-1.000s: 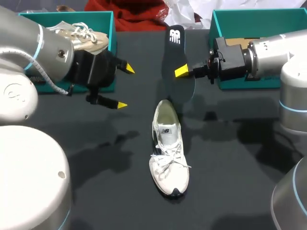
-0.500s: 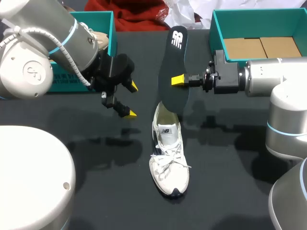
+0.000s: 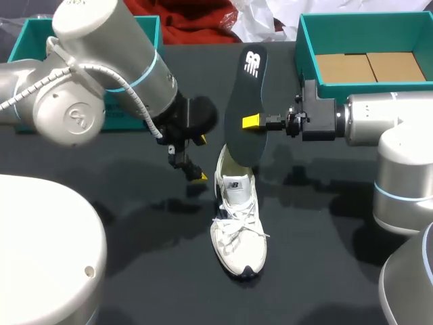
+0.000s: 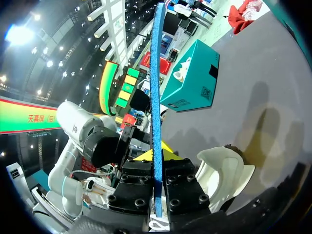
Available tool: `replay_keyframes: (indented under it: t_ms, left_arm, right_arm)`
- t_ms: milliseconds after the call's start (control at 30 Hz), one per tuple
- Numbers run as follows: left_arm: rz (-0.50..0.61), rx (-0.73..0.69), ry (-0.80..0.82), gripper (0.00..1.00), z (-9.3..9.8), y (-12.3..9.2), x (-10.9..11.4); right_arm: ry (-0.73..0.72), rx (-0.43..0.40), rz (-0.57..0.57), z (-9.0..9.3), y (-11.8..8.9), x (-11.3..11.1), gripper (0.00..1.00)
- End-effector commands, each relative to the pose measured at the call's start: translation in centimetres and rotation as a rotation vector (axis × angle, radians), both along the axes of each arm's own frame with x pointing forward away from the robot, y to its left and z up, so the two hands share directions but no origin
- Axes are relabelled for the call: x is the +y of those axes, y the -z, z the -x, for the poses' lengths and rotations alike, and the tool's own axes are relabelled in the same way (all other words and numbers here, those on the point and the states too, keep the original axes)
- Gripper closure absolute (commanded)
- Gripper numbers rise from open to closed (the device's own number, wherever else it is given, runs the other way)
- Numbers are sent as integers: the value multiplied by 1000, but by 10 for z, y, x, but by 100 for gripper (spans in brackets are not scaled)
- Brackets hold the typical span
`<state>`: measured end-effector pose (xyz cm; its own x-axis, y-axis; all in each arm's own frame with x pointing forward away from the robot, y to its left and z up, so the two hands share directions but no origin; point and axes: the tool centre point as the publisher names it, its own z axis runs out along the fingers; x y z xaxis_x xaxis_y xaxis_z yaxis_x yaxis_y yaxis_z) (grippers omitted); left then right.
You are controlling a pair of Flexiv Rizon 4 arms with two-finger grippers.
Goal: Take the shoe out of the shoebox, open the shoe tongue, remove and reinsert the insole, then place the shoe into the shoebox
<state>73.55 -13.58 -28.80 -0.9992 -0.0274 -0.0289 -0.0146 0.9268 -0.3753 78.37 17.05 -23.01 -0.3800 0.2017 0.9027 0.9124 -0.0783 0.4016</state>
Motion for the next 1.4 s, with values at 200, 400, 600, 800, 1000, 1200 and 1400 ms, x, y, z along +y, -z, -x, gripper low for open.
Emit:
replay_keyframes:
  t_ms: [200,400,600,800,1000,1200,1400]
  left_arm:
    - [32,19,29,0,-1,6,1]
    - [76,15,52,0,-1,16,5]
    - [35,-5,53,0,-3,27,12]
    - [24,-2,44,0,-4,29,14]
    - [16,-11,54,0,-2,32,10]
    - [22,-5,72,0,-4,44,10]
    - [35,-5,74,0,-5,50,12]
  right_arm:
    - [-13,-33,3,0,2,3,100]
    - [-84,-181,-63,-1,9,8,100]
    - [-128,-231,-96,-9,17,10,100]
    - [-124,-240,-89,-9,17,10,100]
    - [-124,-240,-89,-9,17,10,100]
    - [-134,-284,-101,-8,24,22,100]
    - [-133,-323,-122,-5,25,28,100]
